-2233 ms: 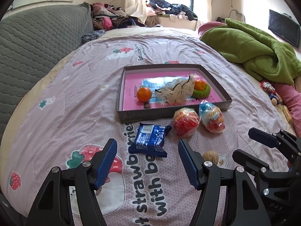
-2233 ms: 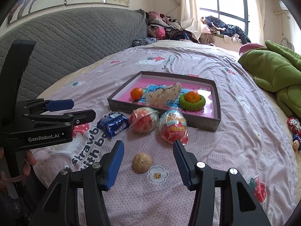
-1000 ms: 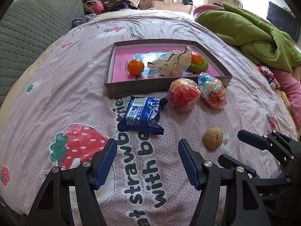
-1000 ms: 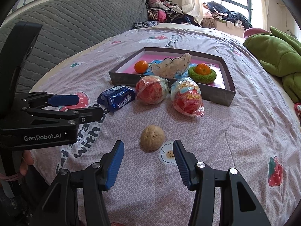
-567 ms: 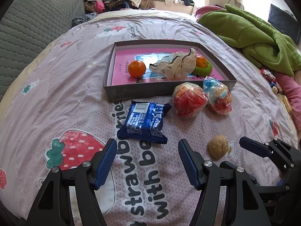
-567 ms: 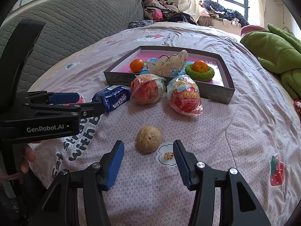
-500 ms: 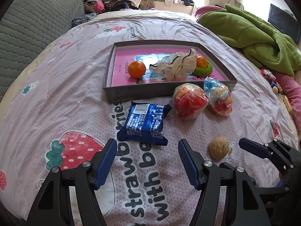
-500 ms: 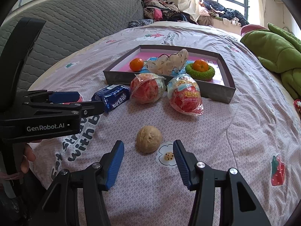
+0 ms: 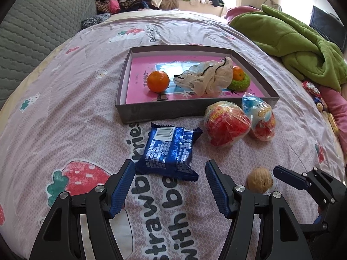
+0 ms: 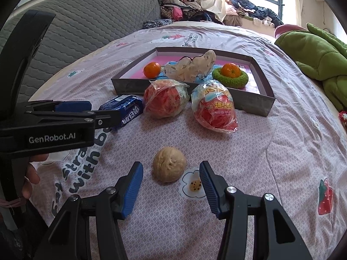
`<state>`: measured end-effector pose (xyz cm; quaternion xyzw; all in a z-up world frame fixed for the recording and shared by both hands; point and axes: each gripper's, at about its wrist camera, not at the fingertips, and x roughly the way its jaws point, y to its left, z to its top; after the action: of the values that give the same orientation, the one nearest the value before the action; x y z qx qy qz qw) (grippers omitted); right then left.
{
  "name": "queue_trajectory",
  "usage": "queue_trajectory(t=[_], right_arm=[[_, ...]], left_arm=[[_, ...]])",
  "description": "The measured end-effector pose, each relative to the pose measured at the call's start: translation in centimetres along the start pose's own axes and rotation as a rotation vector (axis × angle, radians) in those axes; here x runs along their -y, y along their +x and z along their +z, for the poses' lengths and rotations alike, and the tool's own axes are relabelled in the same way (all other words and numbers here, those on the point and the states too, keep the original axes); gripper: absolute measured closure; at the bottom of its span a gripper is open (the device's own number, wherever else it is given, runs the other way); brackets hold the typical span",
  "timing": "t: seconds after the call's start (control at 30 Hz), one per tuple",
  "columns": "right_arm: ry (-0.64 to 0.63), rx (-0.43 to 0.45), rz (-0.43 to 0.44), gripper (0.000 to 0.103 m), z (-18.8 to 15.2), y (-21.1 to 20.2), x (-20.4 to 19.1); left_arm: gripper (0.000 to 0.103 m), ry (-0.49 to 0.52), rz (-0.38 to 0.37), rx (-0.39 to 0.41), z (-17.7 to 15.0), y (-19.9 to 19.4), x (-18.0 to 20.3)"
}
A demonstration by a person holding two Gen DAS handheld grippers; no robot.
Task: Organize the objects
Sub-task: 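Move the right gripper to the walnut while the left approaches the blue snack packet, then close the right gripper on the walnut while the left closes on the blue packet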
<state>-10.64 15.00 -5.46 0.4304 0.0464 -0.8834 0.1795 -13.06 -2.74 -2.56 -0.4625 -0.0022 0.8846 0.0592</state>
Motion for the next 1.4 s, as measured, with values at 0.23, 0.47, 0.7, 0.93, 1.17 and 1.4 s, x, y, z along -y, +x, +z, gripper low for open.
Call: queue_trajectory(t=[0.23, 0.47, 0.7, 0.93, 1.17, 1.4], right_arm=[[-0.004, -0.007, -0.005, 0.049, 0.0, 0.6, -0.1], [0.009, -0.009, -0.015, 0.049, 0.2, 1.3, 0.2], [-0.011, 0.005, -0.017, 0.049, 0.2, 1.6, -0.1], [-0.018, 0.013, -0.007, 0.061, 0.1, 1.6, -0.1], [-0.027, 0.022, 0.001, 0.069, -0.1, 1.5, -0.2], [-0.020, 0.025, 0.012, 0.069, -0.1, 1.3, -0.1]], left_arm=[[0.034, -0.010, -0.003, -0.009, 0.9, 1.5, -0.7], [0.034, -0.021, -0.025, -0.027, 1.1, 3.1, -1.3], [0.034, -0.029, -0.051, -0.031, 1.0, 3.9, -1.5], [0.034, -0.029, -0.060, -0.027, 1.1, 4.5, -1.6], [0.034, -0.024, -0.058, -0.011, 1.1, 4.7, -1.6], [0.046, -0.022, -0.075, 0.001, 1.1, 4.6, -1.6]])
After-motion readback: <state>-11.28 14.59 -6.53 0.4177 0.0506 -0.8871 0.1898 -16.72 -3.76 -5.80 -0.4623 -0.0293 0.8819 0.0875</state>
